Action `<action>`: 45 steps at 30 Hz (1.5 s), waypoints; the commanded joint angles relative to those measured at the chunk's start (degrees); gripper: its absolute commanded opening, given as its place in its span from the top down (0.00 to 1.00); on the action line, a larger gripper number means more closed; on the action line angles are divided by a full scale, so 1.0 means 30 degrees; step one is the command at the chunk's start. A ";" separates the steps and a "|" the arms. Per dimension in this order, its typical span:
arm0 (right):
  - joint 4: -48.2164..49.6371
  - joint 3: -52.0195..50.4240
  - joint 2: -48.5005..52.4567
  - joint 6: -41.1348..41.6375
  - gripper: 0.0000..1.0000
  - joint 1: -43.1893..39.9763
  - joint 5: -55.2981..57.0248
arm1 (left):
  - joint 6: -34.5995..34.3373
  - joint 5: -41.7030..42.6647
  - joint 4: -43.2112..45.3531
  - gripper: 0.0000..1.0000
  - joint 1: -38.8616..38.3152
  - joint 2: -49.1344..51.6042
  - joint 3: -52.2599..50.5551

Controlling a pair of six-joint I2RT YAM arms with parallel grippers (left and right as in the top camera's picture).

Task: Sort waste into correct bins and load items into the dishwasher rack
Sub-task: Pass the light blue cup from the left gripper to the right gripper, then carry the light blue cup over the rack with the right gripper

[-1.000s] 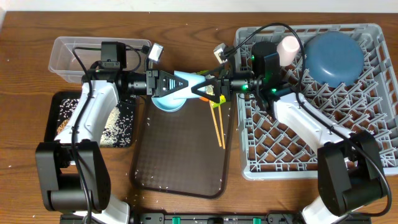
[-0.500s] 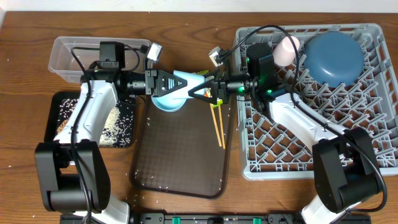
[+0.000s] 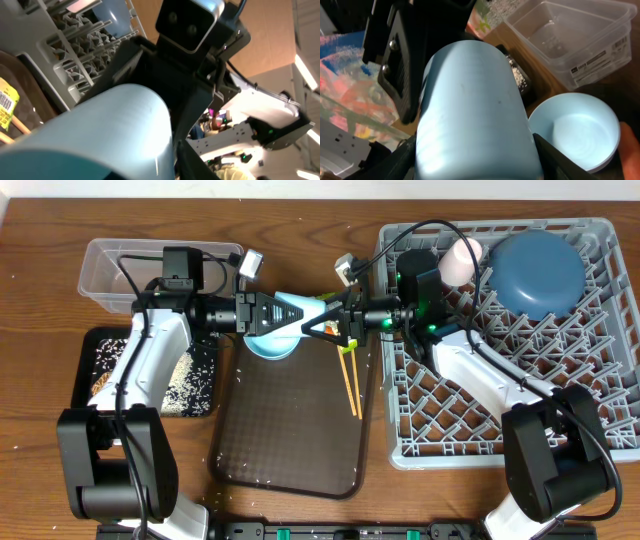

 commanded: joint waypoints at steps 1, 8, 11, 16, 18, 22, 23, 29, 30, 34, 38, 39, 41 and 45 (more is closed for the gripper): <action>0.0168 -0.0015 0.0160 0.0554 0.68 -0.0459 0.0036 | -0.0036 -0.0073 0.0000 0.73 -0.0015 0.0153 0.0284; 0.0095 -0.0015 0.0160 0.0546 0.71 -0.1894 -0.0306 | -0.0036 -0.0066 0.0007 0.69 -0.0015 0.0153 0.0284; 0.0073 -0.0015 0.0160 0.0539 0.71 -0.2353 -0.0306 | -0.0036 -0.0066 0.0007 0.69 -0.0015 0.0160 0.0284; 0.0073 -0.0015 0.0160 0.0466 0.71 -0.2936 -0.0211 | -0.0029 -0.0073 0.0007 0.68 -0.0015 0.0153 0.0284; 0.0073 -0.0015 0.0160 0.0459 0.71 -0.3206 -0.0138 | -0.0029 -0.0080 0.0015 0.68 -0.0015 0.0160 0.0284; -0.0080 -0.0015 0.0160 0.0466 0.72 -0.3745 -0.0058 | -0.0029 -0.0248 0.0095 0.68 -0.0015 0.0160 0.0284; -0.0233 -0.0015 0.0160 0.0466 0.73 -0.3898 0.0022 | -0.0029 -0.0481 0.0095 0.68 -0.0015 0.0160 0.0284; -0.1209 -0.0007 0.0160 0.0466 0.76 -0.4816 0.0707 | -0.0029 -0.2732 0.0080 0.68 -0.0015 0.0160 0.0284; -0.1231 -0.0007 0.0153 0.0466 0.76 -0.4932 0.0699 | -0.0036 -0.3242 0.0080 0.68 -0.0015 0.0160 0.0284; -0.1625 0.0044 -0.0109 0.0175 0.76 -0.5340 0.0714 | -0.0036 -0.5603 0.0073 0.68 -0.0015 0.0160 0.0284; -0.2412 0.0066 -0.0634 -0.0182 0.76 -0.5668 0.1413 | -0.0036 -0.7766 0.0000 0.67 -0.0015 0.0160 0.0284; -0.2616 0.0080 -0.0736 -0.0204 0.76 -0.5712 0.1661 | -0.0029 -0.8335 -0.0058 0.67 -0.0015 0.0160 0.0284; -0.3286 0.0233 -0.0940 -0.0525 0.76 -0.5858 0.2047 | -0.0029 -0.9282 -0.0146 0.67 -0.0015 0.0175 0.0284; -0.5180 0.0874 -0.1260 -0.1435 0.78 -0.5989 0.2907 | -0.0036 -1.1111 -0.0393 0.67 -0.0015 0.0175 0.0284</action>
